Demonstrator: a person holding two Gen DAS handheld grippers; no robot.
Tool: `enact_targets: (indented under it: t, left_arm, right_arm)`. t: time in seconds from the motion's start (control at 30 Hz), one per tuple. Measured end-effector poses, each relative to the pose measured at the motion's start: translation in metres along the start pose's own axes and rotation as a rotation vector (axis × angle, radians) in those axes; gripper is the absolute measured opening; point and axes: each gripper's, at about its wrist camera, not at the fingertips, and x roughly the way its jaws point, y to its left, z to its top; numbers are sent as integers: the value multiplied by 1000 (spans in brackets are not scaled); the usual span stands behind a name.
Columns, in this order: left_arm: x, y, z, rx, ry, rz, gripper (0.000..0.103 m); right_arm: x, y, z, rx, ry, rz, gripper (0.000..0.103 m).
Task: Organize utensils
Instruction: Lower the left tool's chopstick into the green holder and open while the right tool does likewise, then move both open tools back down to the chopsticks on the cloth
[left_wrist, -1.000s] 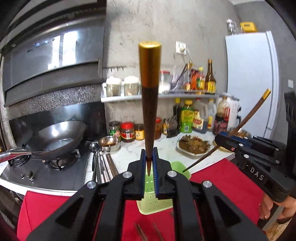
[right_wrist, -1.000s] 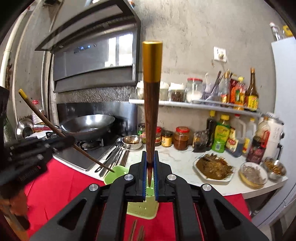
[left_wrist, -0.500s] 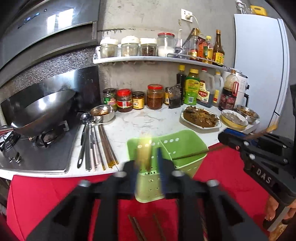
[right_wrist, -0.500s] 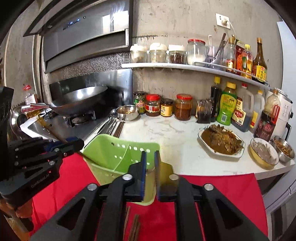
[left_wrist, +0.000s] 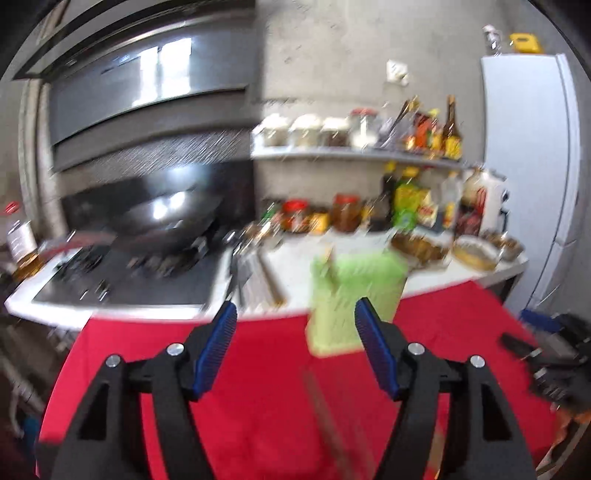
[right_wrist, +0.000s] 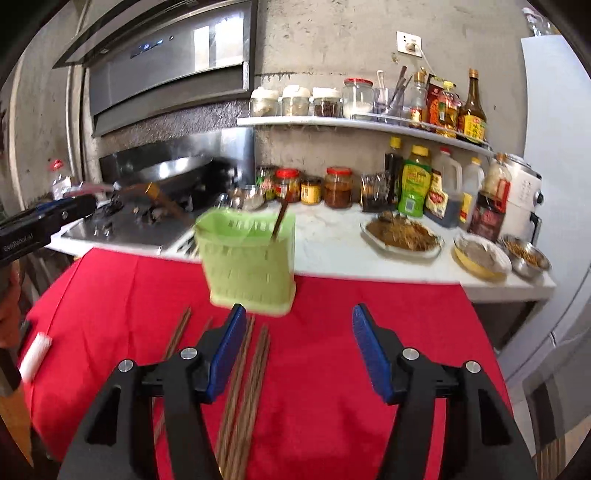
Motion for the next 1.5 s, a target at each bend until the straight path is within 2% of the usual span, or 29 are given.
enact_targets:
  t: [0.2, 0.33, 0.47, 0.5, 0.57, 0.73, 0.8, 0.83, 0.93, 1.17, 1.27, 1.5]
  left_arm:
    - [-9, 13, -103, 5, 169, 85, 66]
    - [-5, 23, -154, -63, 283, 102, 65]
    - [-6, 25, -180, -100, 332, 72, 65]
    - [-7, 24, -183, -97, 337, 64, 65]
    - [-8, 19, -185, -88, 338, 46, 64]
    - [-9, 5, -188, -50, 335, -2, 61]
    - [-8, -3, -190, -35, 338, -28, 58]
    - [-9, -6, -191, -29, 337, -38, 58]
    - [-6, -15, -188, -13, 330, -68, 56]
    - [20, -30, -178, -34, 351, -144, 52]
    - [31, -34, -178, -39, 368, -135, 48]
    - [26, -27, -177, 8, 388, -12, 44]
  right_arm:
    - [-21, 10, -59, 13, 43, 9, 61]
    - [-17, 19, -91, 16, 100, 21, 60]
    - [-5, 27, -116, 23, 174, 38, 32]
    - [-3, 29, -122, 30, 193, 51, 26]
    - [-1, 32, -128, 26, 210, 78, 22]
    - [5, 44, -141, -17, 245, 99, 20]
    - [9, 45, -144, -23, 257, 83, 10]
    - [9, 45, -145, -23, 250, 80, 9]
    - [10, 38, -145, -22, 243, 37, 8]
    - [14, 26, -142, 12, 253, 32, 7]
    - [14, 26, -141, 3, 254, 30, 7]
    - [15, 22, -140, 17, 253, 25, 8]
